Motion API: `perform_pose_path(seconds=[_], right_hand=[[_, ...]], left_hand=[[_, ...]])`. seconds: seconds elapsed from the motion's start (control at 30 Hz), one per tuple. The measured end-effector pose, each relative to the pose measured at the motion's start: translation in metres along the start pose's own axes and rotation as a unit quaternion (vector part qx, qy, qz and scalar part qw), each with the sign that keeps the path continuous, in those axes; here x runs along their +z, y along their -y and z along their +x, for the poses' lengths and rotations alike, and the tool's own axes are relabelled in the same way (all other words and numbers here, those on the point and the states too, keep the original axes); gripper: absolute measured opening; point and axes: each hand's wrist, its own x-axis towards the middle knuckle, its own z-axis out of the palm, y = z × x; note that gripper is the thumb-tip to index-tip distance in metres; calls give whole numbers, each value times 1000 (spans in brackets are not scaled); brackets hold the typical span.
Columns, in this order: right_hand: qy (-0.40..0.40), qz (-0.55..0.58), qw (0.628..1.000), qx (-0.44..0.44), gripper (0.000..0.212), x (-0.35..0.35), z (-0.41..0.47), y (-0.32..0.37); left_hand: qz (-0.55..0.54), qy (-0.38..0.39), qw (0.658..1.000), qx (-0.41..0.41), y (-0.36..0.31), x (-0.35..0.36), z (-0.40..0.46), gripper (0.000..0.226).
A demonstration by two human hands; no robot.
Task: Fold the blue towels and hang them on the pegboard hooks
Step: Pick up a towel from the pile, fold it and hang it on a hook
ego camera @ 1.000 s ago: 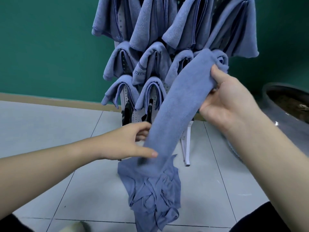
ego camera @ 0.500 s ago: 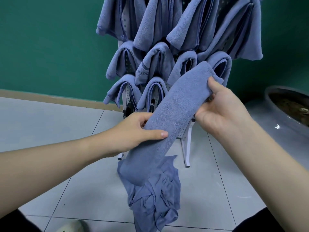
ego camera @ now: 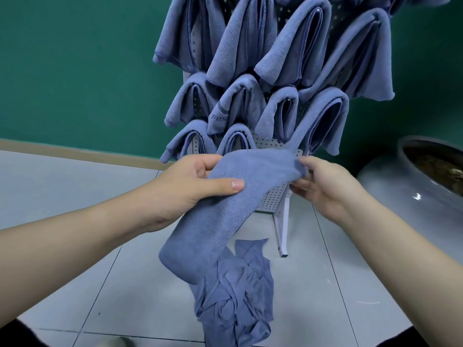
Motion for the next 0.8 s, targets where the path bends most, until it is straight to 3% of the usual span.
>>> perform_pose_path(seconds=[0.1,0.17,0.23,0.3,0.4,0.47,0.57,0.73,0.8], right_hand=[[41,-180,967,-174,35,3,-16,-3],[169,-259,905,-293,65,5,-35,0],[275,-322,836,-350,84,7,-52,2],[305,-364,797,-374,94,6,-60,0],[289,-342,806,-387,93,14,-60,-13],[229,-325,817,-416,84,20,-52,-23],[153,-315,811,-469,75,22,-43,-28],[122,-290,783,-537,61,29,-41,-35],[100,-276,796,-530,57,31,-42,-38]], left_hand=[[-10,14,1000,10,-5,0,-2,34],[-4,21,1000,10,-6,-1,-3,32],[3,23,1000,9,-6,-2,-2,33],[-13,23,1000,7,-8,-1,-1,39],[-41,15,999,5,-8,0,0,53],[-43,5,999,1,-7,1,1,57],[-60,-6,998,-5,-6,4,3,56],[-43,-30,998,-29,-3,3,9,54],[-5,-54,998,-35,-1,3,12,45]])
